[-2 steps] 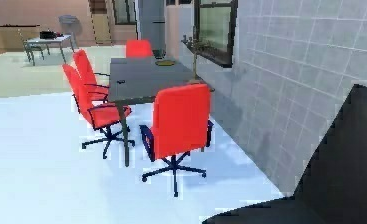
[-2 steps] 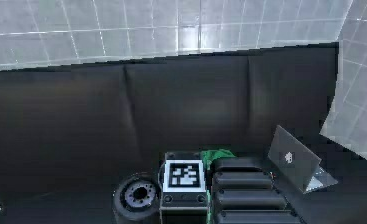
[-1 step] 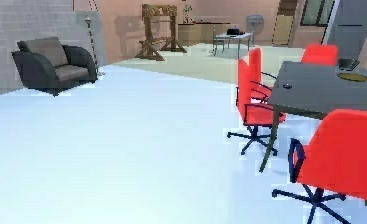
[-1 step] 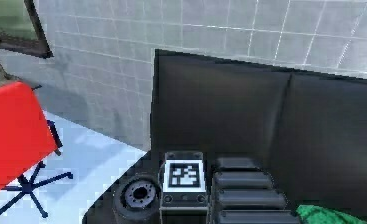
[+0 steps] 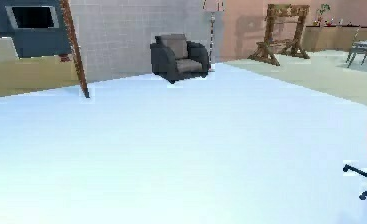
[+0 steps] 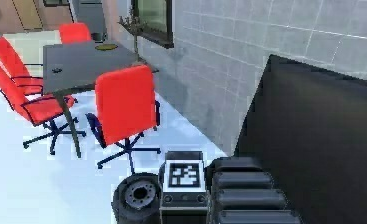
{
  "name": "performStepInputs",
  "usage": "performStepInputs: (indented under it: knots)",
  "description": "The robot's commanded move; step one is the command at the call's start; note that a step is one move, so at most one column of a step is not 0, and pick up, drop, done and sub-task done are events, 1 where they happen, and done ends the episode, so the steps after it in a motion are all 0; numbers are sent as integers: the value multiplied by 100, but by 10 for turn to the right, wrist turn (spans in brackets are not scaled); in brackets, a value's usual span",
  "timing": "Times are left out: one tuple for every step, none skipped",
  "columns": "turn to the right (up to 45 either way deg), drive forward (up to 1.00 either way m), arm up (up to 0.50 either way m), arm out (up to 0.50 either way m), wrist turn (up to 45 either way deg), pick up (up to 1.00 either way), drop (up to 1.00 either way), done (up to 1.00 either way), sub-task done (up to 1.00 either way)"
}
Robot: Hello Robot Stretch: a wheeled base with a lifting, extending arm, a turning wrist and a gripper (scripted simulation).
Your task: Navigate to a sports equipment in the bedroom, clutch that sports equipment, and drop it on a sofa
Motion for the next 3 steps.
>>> performStepInputs:
  knots:
    - [450, 0, 0, 0, 0, 0, 0, 0, 0]
    - [450, 0, 0, 0, 0, 0, 0, 0, 0]
    - [420, 0, 0, 0, 0, 0, 0, 0, 0]
